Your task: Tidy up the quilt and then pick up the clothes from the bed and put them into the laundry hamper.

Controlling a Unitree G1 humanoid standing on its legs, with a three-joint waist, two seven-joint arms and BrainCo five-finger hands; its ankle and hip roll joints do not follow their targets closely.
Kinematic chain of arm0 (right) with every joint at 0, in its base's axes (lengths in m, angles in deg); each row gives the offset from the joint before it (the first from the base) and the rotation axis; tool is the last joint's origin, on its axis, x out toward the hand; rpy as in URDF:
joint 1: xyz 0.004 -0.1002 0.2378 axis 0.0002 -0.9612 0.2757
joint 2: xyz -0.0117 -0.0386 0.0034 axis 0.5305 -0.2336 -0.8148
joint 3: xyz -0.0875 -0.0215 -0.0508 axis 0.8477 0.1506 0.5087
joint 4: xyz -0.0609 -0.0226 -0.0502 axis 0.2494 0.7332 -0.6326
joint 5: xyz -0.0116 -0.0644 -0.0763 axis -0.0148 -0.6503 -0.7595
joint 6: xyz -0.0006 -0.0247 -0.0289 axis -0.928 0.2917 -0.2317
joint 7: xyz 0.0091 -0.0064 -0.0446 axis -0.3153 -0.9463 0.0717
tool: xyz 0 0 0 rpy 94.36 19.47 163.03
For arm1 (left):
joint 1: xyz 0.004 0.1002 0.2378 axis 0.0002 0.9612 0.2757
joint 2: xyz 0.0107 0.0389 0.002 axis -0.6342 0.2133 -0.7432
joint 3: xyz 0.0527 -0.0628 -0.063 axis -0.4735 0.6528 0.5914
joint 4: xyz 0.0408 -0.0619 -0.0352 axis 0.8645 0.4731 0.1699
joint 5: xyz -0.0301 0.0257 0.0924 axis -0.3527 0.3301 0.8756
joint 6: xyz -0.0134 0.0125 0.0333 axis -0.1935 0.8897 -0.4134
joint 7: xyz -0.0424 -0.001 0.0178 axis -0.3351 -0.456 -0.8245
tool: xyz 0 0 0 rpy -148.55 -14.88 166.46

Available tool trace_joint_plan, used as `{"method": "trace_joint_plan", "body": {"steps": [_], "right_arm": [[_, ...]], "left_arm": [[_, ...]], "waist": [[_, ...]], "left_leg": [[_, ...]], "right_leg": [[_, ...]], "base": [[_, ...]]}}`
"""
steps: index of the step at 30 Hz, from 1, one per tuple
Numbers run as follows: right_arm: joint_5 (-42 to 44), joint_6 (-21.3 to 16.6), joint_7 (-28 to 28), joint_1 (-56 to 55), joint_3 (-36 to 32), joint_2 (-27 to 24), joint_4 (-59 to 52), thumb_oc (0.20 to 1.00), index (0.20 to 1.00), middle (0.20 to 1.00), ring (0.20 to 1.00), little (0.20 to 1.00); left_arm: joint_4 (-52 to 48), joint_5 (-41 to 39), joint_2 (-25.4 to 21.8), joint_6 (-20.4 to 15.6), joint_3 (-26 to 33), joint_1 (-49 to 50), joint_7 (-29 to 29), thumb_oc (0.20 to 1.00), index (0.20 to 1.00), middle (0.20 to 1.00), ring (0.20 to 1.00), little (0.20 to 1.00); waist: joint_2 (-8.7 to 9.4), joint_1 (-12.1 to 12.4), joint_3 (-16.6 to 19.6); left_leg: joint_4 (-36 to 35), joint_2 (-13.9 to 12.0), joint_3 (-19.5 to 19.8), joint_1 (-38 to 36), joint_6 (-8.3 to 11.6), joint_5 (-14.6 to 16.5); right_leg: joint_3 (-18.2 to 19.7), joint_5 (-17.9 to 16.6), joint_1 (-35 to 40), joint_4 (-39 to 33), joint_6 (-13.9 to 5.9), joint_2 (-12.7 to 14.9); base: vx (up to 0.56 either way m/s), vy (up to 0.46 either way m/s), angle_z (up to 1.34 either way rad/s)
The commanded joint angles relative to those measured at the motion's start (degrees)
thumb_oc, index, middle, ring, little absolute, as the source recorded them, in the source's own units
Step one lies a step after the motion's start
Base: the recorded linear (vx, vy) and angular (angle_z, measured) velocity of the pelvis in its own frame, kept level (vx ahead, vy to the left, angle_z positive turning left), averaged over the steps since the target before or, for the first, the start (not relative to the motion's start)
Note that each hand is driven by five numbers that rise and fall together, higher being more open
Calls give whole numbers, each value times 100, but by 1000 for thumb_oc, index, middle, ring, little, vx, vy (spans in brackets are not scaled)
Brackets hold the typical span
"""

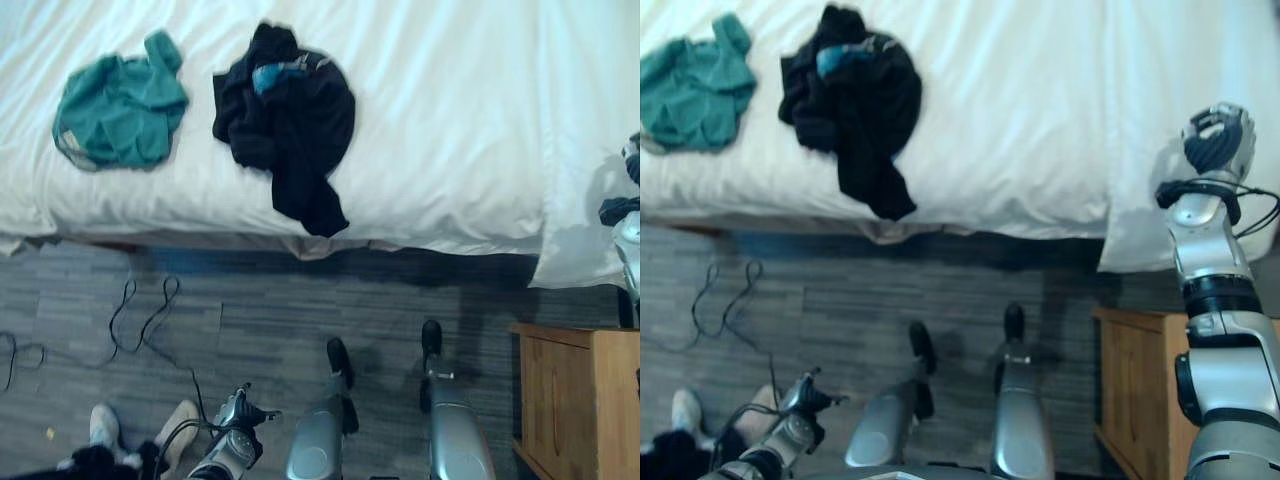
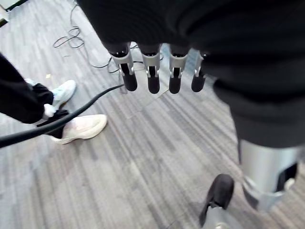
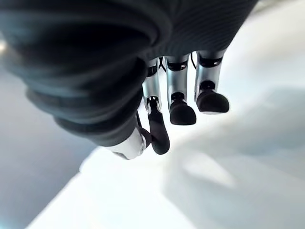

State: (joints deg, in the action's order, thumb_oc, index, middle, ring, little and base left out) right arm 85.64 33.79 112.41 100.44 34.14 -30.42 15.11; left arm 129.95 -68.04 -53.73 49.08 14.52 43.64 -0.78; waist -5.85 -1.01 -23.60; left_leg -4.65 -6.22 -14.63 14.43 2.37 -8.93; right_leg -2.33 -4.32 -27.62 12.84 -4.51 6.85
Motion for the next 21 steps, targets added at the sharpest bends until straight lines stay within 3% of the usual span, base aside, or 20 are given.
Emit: {"method": "trace_joint_plan", "body": {"steps": [1, 3, 4, 5, 8, 12, 13, 14, 15, 18, 21], "right_arm": [[423, -12, -76, -461, 153, 261, 470, 200, 200, 200, 200, 200], [450, 1, -154, -1017, 62, 724, 617, 200, 200, 200, 200, 200], [495, -15, -175, -1737, -124, 1193, 666, 200, 200, 200, 200, 200], [493, -13, -174, -1744, -130, 1196, 659, 200, 200, 200, 200, 200], [504, -34, -323, -2707, -292, 1811, 801, 200, 200, 200, 200, 200], [378, 75, -814, -3978, -358, 2498, 1404, 200, 200, 200, 200, 200], [378, 74, -815, -3985, -358, 2500, 1403, 354, 354, 354, 354, 354], [351, 102, -880, -4122, -368, 2590, 1511, 865, 865, 865, 865, 865], [348, 141, -949, -4182, -358, 2675, 1708, 1000, 1000, 1000, 1000, 1000], [110, 336, -1238, -4378, -216, 2873, 2286, 1000, 1000, 1000, 1000, 1000], [71, 359, -1313, -4340, -117, 2986, 2446, 1000, 1000, 1000, 1000, 1000]], "left_arm": [[250, -164, -294, 51, 28, -96, 154, 1000, 1000, 1000, 1000, 1000], [285, -199, -227, 67, 92, -126, 183, 1000, 1000, 1000, 1000, 1000], [337, -169, -189, 98, 169, -139, 231, 1000, 1000, 1000, 1000, 1000], [336, -169, -193, 98, 166, -138, 231, 1000, 1000, 1000, 1000, 1000], [391, -79, -138, 152, 253, -116, 270, 1000, 1000, 1000, 1000, 1000], [372, 88, -26, 186, 293, 39, 190, 1000, 1000, 1000, 1000, 1000], [370, 88, -29, 186, 291, 46, 190, 1000, 1000, 1000, 1000, 1000], [337, 130, -14, 183, 271, 76, 156, 1000, 1000, 1000, 1000, 1000], [300, 168, 11, 181, 232, 76, 115, 1000, 1000, 1000, 1000, 1000], [258, 355, 9, 196, 79, -12, -13, 1000, 1000, 1000, 1000, 1000], [251, 371, -24, 191, 19, -53, -68, 1000, 1000, 1000, 1000, 1000]], "waist": [[258, -189, -27], [268, -217, -63], [296, -280, -73], [295, -268, -54], [369, -420, 28], [592, -652, 492], [596, -645, 487], [635, -666, 581], [687, -674, 650], [779, -699, 715], [751, -698, 683]], "left_leg": [[846, -270, 95, -54, 480, 802], [981, -275, 145, -39, 457, 873], [975, -276, 181, -148, 437, 925], [967, -282, 175, -130, 438, 909], [790, -266, 153, -448, 410, 965], [188, -62, 42, -1219, 297, 1025], [172, -59, 35, -1241, 295, 1019], [110, -19, 36, -1318, 264, 1028], [14, 24, 20, -1436, 235, 1027], [-35, 141, 103, -1617, 144, 1117], [-35, 135, 194, -1611, 104, 1066]], "right_leg": [[303, 955, 218, 244, -402, 120], [269, 995, 221, 357, -376, 104], [255, 1027, 337, 345, -368, 91], [260, 998, 323, 318, -364, 83], [214, 987, 673, 100, -369, 77], [257, 647, 1446, -720, -489, 83], [262, 639, 1466, -739, -491, 83], [274, 588, 1538, -813, -519, 105], [294, 533, 1637, -894, -564, 140], [331, 477, 1617, -510, -784, 240], [462, 627, 1580, -19, -756, 60]], "base": [[-54, -31, 8], [-15, -14, 2], [-11, -5, 6], [11, 14, 10], [49, 52, 10], [113, 147, -3], [77, 162, -20], [28, 102, -33], [-9, 213, -28], [-90, 197, -16], [-104, 78, 5]]}}
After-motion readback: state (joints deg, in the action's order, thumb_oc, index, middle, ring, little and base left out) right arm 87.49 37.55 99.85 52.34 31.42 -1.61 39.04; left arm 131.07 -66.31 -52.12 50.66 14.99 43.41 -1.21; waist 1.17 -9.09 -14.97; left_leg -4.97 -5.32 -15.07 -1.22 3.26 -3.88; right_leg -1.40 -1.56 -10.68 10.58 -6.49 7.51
